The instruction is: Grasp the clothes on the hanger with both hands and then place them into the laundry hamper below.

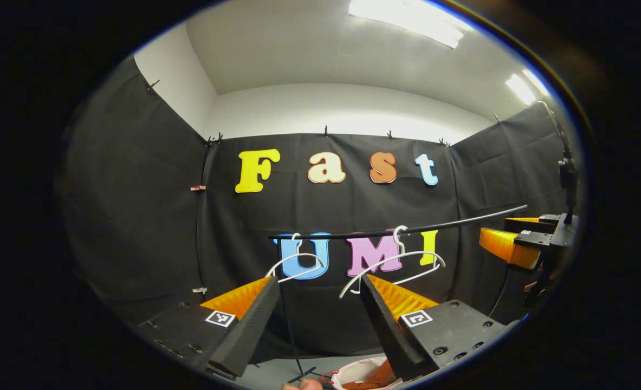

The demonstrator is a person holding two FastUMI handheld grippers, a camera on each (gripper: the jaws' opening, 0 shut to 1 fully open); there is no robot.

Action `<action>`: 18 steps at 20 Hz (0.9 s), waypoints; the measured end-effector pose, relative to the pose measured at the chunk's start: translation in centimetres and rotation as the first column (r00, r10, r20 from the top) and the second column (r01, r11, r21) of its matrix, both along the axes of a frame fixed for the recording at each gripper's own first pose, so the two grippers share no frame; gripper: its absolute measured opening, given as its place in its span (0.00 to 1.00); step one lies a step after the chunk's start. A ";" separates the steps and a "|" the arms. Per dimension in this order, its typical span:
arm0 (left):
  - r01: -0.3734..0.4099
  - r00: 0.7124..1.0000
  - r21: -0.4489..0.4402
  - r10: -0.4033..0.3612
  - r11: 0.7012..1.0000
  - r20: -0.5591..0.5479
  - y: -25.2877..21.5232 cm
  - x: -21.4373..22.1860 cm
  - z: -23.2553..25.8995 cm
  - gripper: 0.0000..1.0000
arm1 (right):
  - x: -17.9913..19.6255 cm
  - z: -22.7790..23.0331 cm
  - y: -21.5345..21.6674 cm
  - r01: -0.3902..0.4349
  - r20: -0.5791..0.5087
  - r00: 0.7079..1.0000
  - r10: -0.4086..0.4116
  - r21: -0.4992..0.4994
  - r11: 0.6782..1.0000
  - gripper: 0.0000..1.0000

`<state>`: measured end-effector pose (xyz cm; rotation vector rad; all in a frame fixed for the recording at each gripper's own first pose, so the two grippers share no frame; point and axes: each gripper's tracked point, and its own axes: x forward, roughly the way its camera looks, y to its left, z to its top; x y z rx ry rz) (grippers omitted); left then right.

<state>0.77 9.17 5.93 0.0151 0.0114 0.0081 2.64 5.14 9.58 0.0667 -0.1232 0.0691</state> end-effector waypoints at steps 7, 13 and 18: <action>-0.032 0.999 -0.015 0.031 0.999 -0.015 0.3 -0.1 -0.4 0.95 | -0.2 -0.6 0.7 -0.012 -0.013 1.000 0.012 -0.012 1.000 0.97; -0.052 0.999 -0.048 0.051 0.998 -0.017 0.7 -0.5 -0.6 0.95 | -0.3 -1.0 0.9 -0.018 -0.019 1.000 0.018 -0.021 1.000 0.98; -0.052 0.999 -0.045 0.051 0.998 -0.015 0.7 -0.5 -0.8 0.95 | -0.2 -1.4 0.5 -0.009 -0.026 1.000 0.009 -0.007 1.000 0.97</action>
